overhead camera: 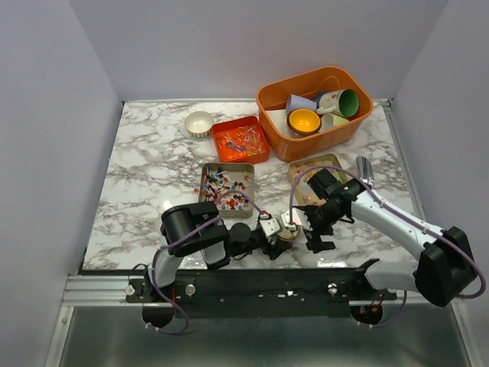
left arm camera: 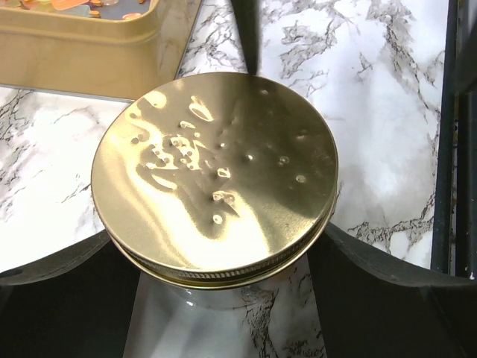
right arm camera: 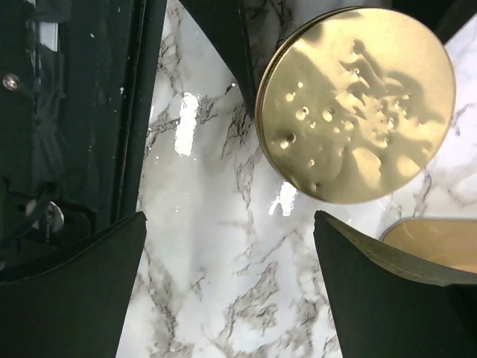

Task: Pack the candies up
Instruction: Screw the bottle lid onto the packing bottle.

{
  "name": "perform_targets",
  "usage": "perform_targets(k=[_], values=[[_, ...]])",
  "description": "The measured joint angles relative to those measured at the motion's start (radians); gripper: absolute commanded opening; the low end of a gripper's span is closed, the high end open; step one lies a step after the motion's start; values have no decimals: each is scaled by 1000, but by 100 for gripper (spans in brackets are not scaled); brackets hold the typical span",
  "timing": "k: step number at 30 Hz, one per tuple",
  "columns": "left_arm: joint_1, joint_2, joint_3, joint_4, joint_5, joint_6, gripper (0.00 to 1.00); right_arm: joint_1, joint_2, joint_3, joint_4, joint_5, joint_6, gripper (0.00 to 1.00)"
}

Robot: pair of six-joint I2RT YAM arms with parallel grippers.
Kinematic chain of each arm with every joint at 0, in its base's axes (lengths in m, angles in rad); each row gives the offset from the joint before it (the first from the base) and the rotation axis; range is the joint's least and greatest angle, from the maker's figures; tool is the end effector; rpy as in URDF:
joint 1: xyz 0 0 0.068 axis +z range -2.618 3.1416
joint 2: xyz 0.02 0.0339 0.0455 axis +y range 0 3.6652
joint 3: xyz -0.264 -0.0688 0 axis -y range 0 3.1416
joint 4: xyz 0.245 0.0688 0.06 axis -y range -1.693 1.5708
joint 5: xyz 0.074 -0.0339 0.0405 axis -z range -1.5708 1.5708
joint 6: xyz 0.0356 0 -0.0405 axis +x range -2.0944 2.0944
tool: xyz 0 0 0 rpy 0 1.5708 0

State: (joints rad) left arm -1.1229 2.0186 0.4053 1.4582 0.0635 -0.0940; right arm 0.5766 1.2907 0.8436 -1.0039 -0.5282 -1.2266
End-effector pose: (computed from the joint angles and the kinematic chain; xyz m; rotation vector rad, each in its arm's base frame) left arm 0.1244 -0.2642 0.0872 0.9392 1.5610 -0.9383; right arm 0.1632 0.1276 0.2114 -2.2141 1.6936 0.6609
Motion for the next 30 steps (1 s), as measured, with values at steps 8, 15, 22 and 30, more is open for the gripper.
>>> perform_targets(k=[8, 15, 22, 30], values=[[2, 0, 0, 0, 1, -5, 0, -62, -39, 105, -15, -26, 87, 100], [2, 0, 2, 0, 1, -5, 0, -51, 189, 298, 22, -151, 101, 100], [3, 0, 2, -1, 0, -5, 0, -7, 365, 377, -18, -197, 20, 100], [19, 0, 3, -2, -1, -5, 0, 10, 378, 357, -58, -198, -39, 100]])
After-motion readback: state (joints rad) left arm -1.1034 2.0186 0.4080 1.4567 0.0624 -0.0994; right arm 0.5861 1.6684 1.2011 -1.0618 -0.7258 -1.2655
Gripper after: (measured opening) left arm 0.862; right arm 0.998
